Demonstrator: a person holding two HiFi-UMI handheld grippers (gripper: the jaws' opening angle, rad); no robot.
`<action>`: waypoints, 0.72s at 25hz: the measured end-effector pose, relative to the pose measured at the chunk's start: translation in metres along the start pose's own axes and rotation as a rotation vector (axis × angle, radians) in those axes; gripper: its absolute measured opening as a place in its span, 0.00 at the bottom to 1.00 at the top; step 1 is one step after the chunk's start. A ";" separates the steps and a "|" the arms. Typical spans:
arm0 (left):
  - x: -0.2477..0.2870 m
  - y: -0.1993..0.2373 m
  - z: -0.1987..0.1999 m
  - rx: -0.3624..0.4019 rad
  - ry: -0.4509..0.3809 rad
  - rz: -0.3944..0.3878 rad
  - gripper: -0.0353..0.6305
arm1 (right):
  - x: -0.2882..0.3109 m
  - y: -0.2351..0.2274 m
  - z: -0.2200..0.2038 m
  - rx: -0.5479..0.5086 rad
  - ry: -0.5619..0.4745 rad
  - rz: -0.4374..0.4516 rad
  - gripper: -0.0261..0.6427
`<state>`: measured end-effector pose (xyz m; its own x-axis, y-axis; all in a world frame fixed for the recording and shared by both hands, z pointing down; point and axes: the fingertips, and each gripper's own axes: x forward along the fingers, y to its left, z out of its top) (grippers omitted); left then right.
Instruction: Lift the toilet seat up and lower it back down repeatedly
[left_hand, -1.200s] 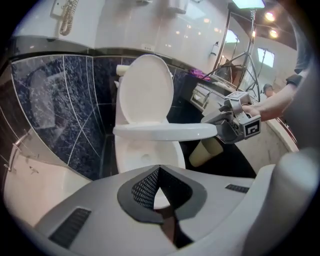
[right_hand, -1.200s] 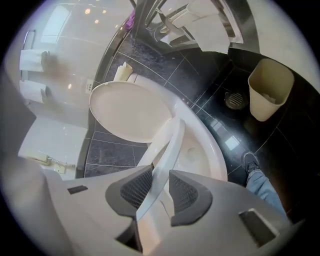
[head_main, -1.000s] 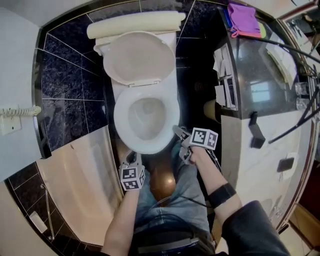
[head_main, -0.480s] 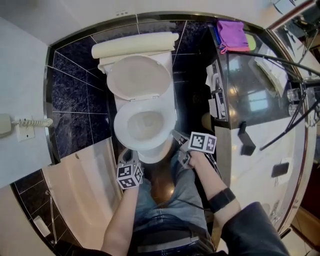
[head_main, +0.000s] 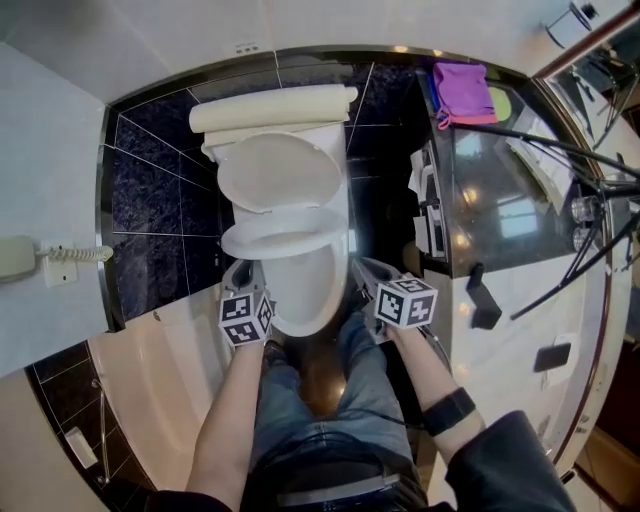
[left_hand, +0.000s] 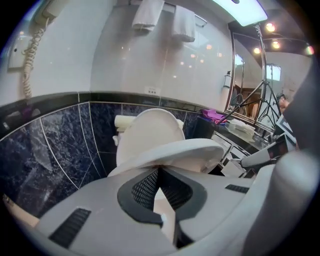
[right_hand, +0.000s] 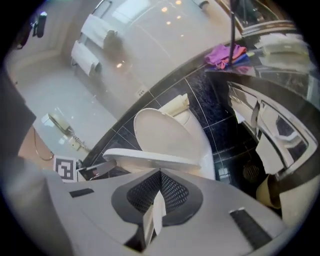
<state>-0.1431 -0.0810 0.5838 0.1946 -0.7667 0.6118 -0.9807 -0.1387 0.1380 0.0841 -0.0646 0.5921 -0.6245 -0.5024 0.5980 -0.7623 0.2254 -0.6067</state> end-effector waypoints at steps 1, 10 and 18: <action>0.006 0.001 0.009 0.010 -0.008 0.003 0.05 | -0.001 0.000 0.005 -0.042 -0.004 -0.008 0.06; 0.054 0.016 0.065 0.060 -0.065 0.031 0.05 | -0.005 0.006 0.051 -0.262 -0.024 -0.037 0.06; 0.091 0.026 0.098 0.093 -0.074 0.056 0.05 | -0.006 -0.004 0.073 -0.294 -0.020 -0.040 0.06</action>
<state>-0.1535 -0.2158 0.5668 0.1410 -0.8187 0.5566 -0.9883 -0.1493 0.0308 0.1028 -0.1232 0.5530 -0.5920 -0.5312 0.6062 -0.8044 0.4360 -0.4035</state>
